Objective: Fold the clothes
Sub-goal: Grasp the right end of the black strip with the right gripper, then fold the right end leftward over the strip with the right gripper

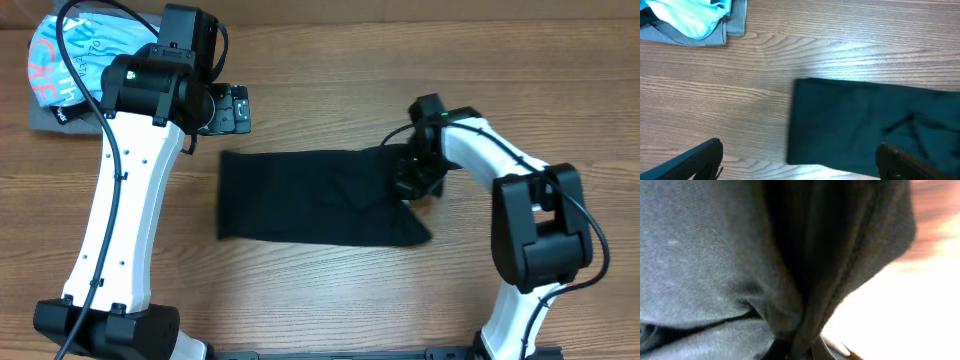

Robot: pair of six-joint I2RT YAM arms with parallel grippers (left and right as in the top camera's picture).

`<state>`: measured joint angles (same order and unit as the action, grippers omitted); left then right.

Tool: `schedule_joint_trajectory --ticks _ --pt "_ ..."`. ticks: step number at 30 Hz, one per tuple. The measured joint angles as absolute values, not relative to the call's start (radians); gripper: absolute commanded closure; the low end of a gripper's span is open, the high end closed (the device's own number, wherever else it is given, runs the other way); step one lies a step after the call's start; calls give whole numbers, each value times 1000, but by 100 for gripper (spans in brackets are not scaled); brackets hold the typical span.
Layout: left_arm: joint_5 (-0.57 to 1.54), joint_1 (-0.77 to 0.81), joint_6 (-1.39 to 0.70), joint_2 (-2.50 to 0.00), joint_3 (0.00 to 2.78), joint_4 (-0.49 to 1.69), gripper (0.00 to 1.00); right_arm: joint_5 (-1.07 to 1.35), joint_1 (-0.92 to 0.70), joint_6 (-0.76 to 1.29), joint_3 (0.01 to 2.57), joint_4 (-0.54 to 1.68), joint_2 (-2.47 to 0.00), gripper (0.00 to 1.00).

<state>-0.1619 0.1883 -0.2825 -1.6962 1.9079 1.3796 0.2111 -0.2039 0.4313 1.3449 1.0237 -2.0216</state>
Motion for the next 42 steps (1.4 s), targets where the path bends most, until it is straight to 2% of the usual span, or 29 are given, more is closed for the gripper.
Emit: schedule_joint_trajectory --ticks 5,13,27,42 --pt "-162 188 -282 -1696 1907 1379 0 61 -175 433 1384 1121 -1953 96" --pt "-162 188 -282 -1696 1906 1379 0 11 -247 434 1472 1169 -1840 96" --pt "-194 180 -314 -1696 1906 1382 0 134 -503 495 1472 985 -1841 96" --pt "-176 -6 -369 -1696 1906 1427 0 152 -658 638 1472 854 -1844 96"
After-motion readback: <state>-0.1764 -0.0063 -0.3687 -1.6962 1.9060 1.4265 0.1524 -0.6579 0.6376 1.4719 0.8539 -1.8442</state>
